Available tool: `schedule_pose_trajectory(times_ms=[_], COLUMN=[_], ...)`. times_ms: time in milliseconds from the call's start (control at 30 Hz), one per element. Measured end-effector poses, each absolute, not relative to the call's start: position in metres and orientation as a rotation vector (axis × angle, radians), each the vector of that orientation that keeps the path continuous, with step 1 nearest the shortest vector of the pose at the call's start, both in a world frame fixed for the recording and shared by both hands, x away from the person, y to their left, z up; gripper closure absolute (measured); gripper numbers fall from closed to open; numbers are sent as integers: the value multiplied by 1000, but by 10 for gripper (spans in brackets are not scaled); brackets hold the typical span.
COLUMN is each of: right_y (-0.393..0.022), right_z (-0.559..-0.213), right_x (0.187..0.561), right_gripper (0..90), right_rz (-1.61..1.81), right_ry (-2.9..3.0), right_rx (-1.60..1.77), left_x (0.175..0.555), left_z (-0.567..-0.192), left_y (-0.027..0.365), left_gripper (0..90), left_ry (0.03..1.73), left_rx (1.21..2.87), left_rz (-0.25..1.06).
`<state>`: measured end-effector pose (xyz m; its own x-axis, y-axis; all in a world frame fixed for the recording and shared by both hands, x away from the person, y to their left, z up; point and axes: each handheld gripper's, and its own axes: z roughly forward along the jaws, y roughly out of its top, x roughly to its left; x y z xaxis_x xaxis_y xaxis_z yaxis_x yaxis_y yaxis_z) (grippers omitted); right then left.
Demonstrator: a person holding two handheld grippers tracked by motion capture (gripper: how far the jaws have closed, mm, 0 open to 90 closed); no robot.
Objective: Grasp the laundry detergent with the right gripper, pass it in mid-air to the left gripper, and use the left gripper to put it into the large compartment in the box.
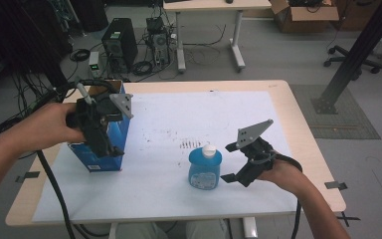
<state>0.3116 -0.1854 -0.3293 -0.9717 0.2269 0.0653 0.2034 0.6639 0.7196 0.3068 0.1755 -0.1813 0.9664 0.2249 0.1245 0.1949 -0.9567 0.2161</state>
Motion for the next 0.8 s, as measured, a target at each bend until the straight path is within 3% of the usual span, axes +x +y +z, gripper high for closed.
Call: schedule_pose_trajectory(times_ms=[800], right_y=[-191], right_z=[-346], right_x=[310], right_gripper=[33], right_rz=[1325], right_ry=[2793], right_rx=[399], left_x=[307], left_z=[-182], left_y=[174], left_gripper=[66], left_ry=[313], left_rx=[2910], left_rz=[219])
